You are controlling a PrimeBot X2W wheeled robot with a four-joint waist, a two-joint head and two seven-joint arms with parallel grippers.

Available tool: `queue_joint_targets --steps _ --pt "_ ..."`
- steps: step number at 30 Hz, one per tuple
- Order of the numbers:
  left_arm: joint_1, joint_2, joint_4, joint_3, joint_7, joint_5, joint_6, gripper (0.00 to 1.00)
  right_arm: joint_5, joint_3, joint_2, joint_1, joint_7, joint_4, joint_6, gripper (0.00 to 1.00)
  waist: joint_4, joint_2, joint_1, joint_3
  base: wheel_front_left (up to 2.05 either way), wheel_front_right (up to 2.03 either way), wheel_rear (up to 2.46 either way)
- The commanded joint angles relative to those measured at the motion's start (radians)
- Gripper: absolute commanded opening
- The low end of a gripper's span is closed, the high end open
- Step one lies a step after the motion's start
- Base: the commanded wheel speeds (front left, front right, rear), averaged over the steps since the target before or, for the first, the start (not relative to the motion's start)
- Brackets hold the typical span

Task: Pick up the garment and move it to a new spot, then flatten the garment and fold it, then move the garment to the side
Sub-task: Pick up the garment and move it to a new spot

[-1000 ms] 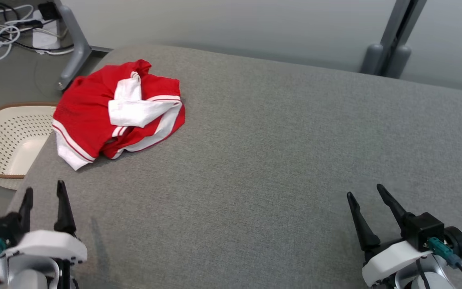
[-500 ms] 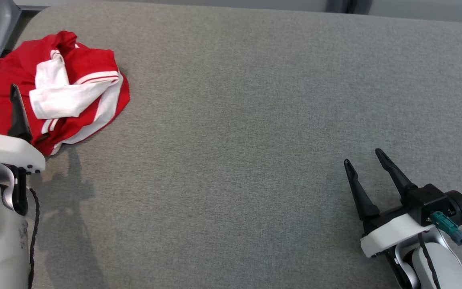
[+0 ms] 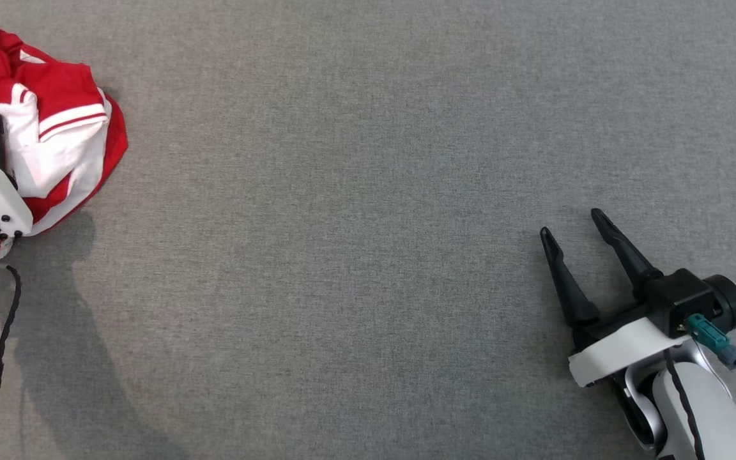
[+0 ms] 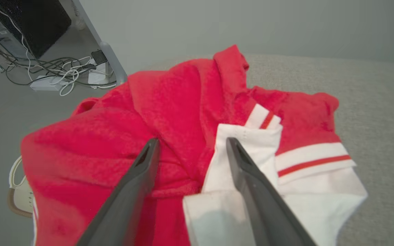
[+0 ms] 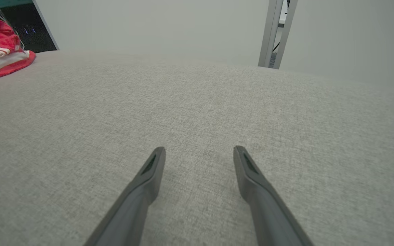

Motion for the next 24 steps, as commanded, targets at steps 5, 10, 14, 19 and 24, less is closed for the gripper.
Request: queue_joint_targets --steps 5,10,14,19,24 --pt "-0.044 0.014 0.087 0.006 0.130 -0.016 0.041 1.00 0.006 -0.008 -0.001 -0.010 -0.005 0.014 0.000 1.00 -0.018 0.0000 0.0000 0.019 0.00 0.00 0.00" --pt "-0.053 0.016 0.108 0.012 0.185 -0.032 0.065 0.00 0.008 -0.011 0.010 -0.007 -0.003 0.021 0.000 1.00 -0.022 0.0000 0.0000 0.021 0.00 0.00 0.00" --pt "-0.065 0.018 0.101 0.004 0.159 -0.032 0.073 0.00 0.010 -0.019 0.011 -0.011 -0.003 0.021 0.000 1.00 -0.019 0.0000 0.0000 0.016 0.00 0.00 0.00" --pt "-0.102 0.014 0.065 -0.026 0.072 -0.013 0.069 0.00 0.016 -0.031 0.016 0.000 -0.003 0.022 0.000 1.00 -0.007 0.0000 0.0000 -0.009 0.00 0.00 0.00" --pt "-0.143 0.006 0.038 -0.059 0.005 0.004 0.049 0.00 0.017 -0.035 0.025 0.012 -0.003 0.026 0.000 1.00 0.004 0.0000 0.0000 -0.040 0.00 0.00 0.00"
